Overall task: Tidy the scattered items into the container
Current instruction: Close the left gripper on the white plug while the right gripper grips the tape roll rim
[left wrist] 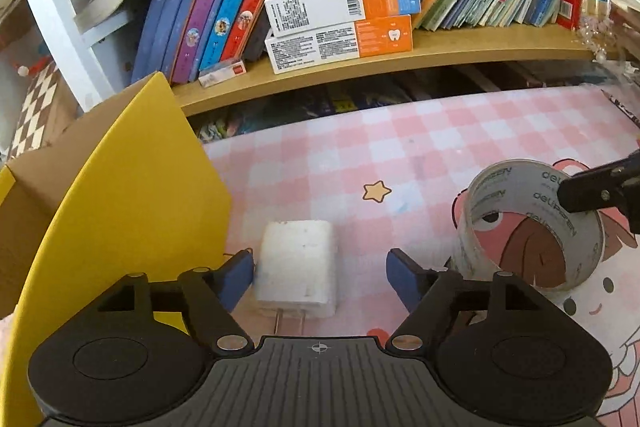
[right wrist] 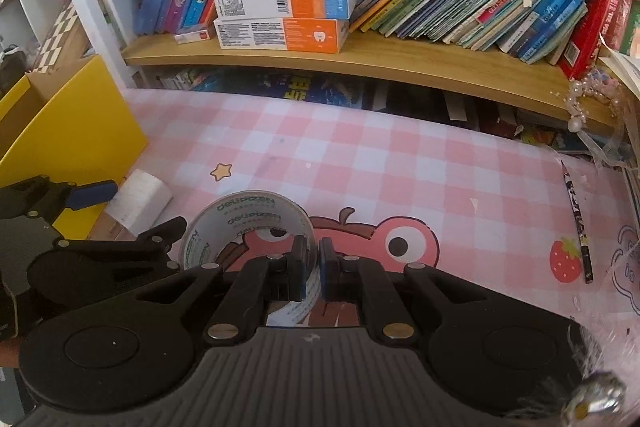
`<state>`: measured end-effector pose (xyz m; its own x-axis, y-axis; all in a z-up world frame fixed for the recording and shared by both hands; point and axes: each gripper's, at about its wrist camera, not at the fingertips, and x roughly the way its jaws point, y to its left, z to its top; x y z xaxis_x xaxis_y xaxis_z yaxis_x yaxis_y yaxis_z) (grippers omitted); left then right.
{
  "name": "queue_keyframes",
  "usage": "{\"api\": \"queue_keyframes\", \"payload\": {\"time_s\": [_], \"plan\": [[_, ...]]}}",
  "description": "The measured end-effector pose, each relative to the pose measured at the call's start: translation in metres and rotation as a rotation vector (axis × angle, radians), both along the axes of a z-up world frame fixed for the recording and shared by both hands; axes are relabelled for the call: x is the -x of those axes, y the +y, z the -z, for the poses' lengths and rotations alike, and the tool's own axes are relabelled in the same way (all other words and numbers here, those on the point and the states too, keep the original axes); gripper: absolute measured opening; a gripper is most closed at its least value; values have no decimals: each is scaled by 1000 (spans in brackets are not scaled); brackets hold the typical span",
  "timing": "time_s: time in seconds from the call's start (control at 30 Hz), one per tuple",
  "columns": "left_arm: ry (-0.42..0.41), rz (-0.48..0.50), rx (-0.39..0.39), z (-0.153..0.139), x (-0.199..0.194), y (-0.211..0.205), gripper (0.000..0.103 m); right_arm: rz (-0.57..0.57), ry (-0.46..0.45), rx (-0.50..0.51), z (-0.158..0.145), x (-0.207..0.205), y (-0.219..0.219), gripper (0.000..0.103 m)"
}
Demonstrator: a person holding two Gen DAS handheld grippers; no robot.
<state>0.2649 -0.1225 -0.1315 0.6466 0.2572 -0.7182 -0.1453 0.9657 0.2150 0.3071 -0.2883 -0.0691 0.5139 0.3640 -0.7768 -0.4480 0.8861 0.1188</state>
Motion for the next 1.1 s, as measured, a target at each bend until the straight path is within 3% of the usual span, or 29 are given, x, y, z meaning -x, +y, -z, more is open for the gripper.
{"api": "queue_keyframes", "payload": {"time_s": [0.2, 0.27, 0.37, 0.7, 1.1], "plan": [[-4, 9, 27, 2, -3, 4, 73, 9, 1, -3, 0, 0, -1, 7], [9, 2, 44, 3, -4, 7, 67, 12, 3, -5, 0, 0, -1, 7], [7, -17, 117, 1, -2, 16, 42, 18, 8, -8, -1, 2, -3, 7], [34, 97, 166, -12, 23, 3, 42, 41, 18, -25, -4, 20, -14, 6], [32, 186, 213, -46, 87, 5, 42, 76, 15, -6, -14, 72, -29, 6]]}}
